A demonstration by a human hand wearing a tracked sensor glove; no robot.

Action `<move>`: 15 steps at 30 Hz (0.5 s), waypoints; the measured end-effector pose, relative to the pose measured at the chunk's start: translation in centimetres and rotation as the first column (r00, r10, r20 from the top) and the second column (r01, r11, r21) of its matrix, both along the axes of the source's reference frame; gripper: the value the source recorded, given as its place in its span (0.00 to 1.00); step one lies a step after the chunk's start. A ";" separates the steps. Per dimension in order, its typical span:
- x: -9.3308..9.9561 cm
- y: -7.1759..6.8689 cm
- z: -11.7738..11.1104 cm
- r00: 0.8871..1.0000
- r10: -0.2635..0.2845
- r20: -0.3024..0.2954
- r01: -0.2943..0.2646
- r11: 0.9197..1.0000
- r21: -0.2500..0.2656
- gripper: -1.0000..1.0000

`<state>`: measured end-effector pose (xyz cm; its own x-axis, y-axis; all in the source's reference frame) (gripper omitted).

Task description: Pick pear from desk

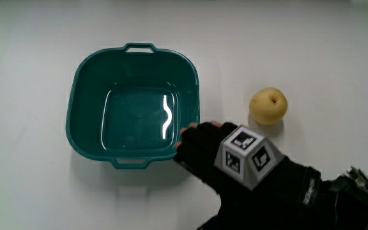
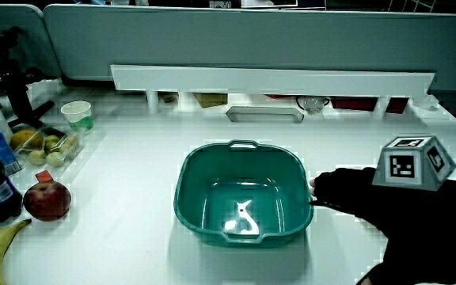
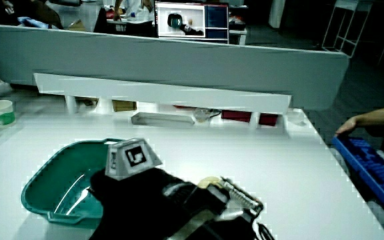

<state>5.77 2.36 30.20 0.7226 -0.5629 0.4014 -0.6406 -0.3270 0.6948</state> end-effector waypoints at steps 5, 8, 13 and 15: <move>1.3 -2.1 0.3 0.998 0.065 0.003 -0.066 0.997 0.033 0.50; 2.2 -3.5 0.9 0.993 0.119 -0.003 -0.118 0.987 0.104 0.50; 4.0 -5.9 3.0 0.981 0.194 -0.031 -0.190 0.977 0.093 0.50; 4.8 -6.7 3.9 0.972 0.229 -0.053 -0.224 0.971 0.084 0.50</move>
